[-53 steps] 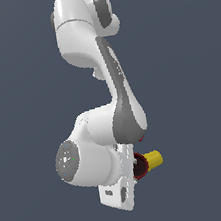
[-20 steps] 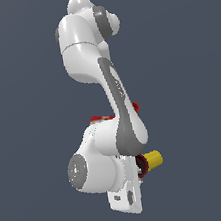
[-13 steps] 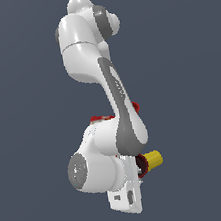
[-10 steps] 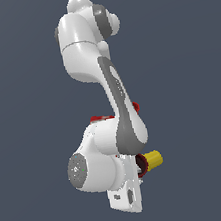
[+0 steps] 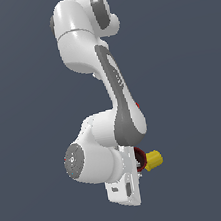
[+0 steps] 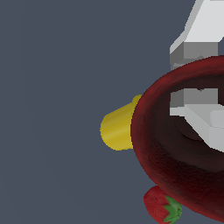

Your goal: Pick up a designated object from a clutter of objects.

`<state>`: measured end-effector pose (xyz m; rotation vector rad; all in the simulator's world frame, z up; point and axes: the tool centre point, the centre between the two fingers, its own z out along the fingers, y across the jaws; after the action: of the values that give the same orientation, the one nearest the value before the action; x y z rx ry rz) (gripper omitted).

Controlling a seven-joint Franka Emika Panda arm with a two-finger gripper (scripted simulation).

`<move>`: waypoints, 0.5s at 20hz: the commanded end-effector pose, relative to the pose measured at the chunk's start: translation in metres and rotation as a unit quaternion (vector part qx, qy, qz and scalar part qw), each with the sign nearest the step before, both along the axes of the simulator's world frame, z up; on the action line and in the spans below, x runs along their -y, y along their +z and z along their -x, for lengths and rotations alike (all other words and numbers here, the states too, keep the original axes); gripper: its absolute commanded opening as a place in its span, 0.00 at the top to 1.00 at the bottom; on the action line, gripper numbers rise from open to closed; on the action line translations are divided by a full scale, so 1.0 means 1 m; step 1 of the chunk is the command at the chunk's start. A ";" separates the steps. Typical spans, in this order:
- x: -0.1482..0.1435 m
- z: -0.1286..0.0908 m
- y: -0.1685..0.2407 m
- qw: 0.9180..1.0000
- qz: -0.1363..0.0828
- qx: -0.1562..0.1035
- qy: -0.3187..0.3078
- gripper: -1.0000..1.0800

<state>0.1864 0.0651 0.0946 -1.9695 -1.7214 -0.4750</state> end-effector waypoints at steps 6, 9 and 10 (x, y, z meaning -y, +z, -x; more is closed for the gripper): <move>0.002 0.025 0.039 1.000 0.001 0.002 0.000 1.00; 0.003 0.038 0.058 1.000 0.001 0.002 0.000 1.00; 0.004 0.043 0.065 1.000 0.001 0.002 0.000 1.00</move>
<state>0.1500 0.0622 0.1475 -1.9707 -1.7221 -0.4743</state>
